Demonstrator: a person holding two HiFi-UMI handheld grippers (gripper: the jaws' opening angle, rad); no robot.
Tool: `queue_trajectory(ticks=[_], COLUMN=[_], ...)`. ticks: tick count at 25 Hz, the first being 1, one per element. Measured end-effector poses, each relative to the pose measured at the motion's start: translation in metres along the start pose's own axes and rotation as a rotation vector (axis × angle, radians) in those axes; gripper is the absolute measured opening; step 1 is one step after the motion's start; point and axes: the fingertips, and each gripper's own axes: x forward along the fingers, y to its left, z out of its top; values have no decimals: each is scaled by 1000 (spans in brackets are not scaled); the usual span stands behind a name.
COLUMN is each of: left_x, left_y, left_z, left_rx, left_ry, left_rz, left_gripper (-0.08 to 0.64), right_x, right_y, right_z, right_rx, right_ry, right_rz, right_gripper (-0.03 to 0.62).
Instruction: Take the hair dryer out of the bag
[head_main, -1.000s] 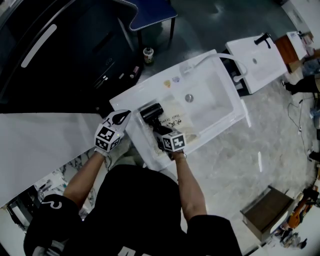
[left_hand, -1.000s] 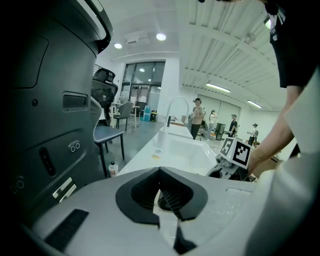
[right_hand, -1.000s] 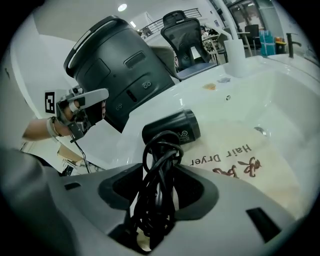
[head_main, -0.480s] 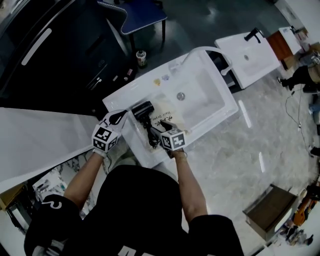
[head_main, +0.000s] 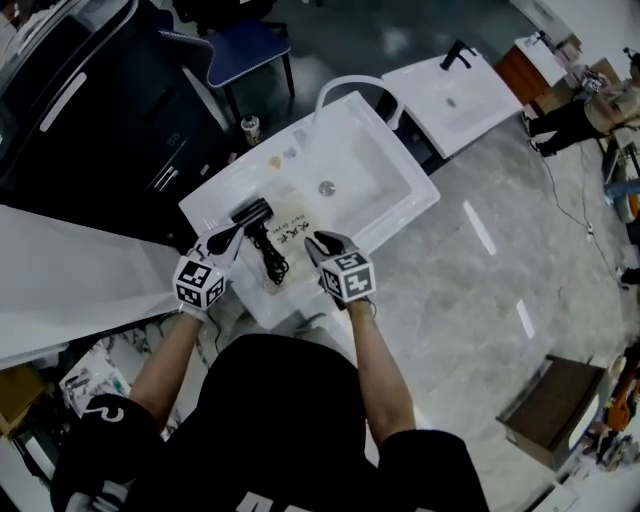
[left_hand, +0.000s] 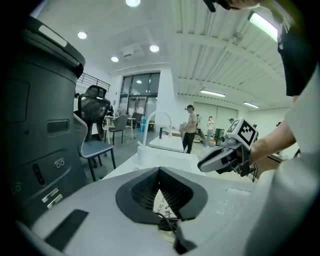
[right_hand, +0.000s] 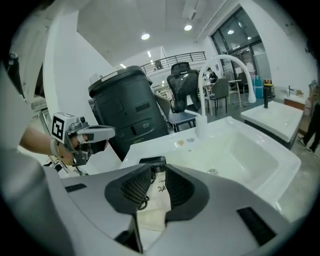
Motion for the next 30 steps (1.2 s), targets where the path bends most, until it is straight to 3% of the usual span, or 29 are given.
queue_trajectory(ticks=[7, 16, 30], left_x=[8, 19, 18], left_y=[-66, -130, -162], left_z=[12, 26, 34], left_rx=[36, 89, 93], left_ry=[-42, -73, -85], left_rz=[-43, -92, -91], left_gripper=[-2, -2, -2], right_x=[-72, -164, -215], right_y=[-25, -51, -48], right_z=[7, 10, -5], right_rx=[-48, -68, -80], right_ry=[-117, -248, -314], right_rz=[-135, -343, -379], right_gripper=[9, -3, -5])
